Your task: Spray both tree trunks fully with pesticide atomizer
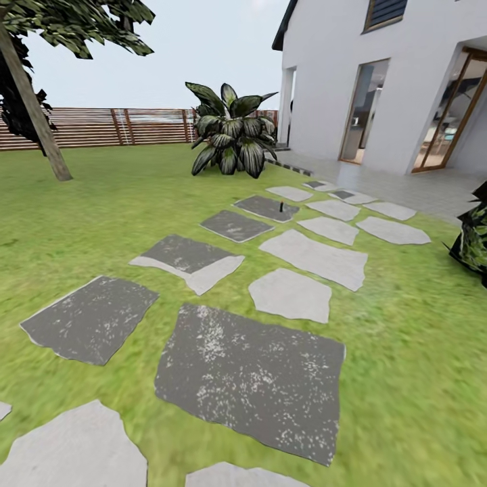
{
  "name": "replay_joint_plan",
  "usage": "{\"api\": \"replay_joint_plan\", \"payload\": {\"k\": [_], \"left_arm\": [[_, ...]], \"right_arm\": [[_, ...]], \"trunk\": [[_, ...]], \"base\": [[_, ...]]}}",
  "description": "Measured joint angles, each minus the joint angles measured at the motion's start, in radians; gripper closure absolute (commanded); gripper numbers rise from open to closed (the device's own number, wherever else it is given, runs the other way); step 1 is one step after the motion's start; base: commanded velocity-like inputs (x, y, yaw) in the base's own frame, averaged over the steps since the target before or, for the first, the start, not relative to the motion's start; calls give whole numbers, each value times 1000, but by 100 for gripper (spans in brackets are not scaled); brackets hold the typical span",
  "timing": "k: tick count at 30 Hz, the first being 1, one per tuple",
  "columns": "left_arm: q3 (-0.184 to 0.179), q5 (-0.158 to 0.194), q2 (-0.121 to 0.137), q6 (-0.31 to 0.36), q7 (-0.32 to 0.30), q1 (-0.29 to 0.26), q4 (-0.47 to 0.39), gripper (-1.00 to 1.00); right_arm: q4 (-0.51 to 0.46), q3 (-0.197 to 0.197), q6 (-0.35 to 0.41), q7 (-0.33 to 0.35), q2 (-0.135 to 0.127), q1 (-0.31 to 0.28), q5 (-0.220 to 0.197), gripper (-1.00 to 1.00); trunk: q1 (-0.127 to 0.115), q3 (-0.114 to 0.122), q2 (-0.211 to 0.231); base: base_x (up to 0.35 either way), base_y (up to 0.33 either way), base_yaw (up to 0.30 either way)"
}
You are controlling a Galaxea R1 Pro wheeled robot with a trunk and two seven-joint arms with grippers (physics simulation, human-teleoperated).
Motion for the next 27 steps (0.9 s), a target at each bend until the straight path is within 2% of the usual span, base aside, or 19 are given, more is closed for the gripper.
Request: {"api": "replay_joint_plan", "payload": {"k": [27], "left_arm": [[0, 0, 0, 0, 0, 0, 0, -100]], "right_arm": [[-1, 0, 0, 0, 0, 0, 0, -100]], "trunk": [[0, 0, 0]], "base": [[339, 0, 0]]}}
